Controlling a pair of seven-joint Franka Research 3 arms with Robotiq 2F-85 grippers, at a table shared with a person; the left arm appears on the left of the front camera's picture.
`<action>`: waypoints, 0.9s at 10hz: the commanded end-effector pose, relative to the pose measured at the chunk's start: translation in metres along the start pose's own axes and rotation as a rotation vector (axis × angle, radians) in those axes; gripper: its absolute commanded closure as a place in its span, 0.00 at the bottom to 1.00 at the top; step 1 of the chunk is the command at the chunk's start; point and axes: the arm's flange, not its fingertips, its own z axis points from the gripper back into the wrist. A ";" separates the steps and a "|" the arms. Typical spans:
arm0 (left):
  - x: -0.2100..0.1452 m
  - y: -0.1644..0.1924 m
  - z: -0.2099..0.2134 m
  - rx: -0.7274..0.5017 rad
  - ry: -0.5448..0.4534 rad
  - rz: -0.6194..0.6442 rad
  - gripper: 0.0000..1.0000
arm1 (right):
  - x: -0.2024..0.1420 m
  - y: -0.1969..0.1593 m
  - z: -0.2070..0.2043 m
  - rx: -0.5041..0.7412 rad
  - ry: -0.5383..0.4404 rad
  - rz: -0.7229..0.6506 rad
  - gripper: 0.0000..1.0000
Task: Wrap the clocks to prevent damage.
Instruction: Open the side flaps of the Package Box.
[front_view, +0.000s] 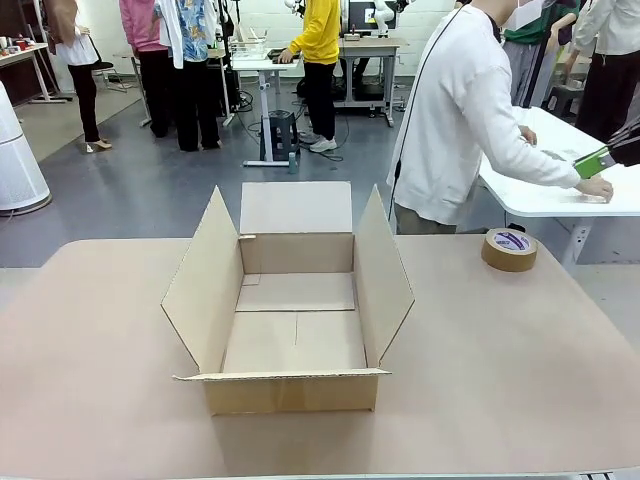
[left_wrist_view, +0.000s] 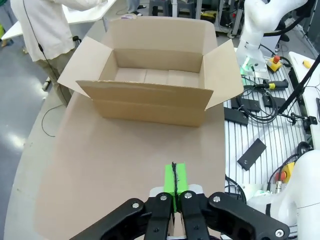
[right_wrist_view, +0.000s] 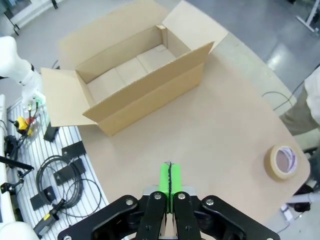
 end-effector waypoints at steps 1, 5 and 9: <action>0.012 0.002 0.004 -0.004 0.053 0.025 1.00 | 0.010 -0.004 0.004 -0.034 0.026 0.016 1.00; 0.074 0.019 -0.014 0.040 0.142 0.236 1.00 | 0.077 0.014 -0.025 -0.128 0.095 -0.240 1.00; 0.224 0.050 -0.115 0.183 0.336 0.682 1.00 | 0.207 0.087 -0.120 -0.267 0.385 -0.709 1.00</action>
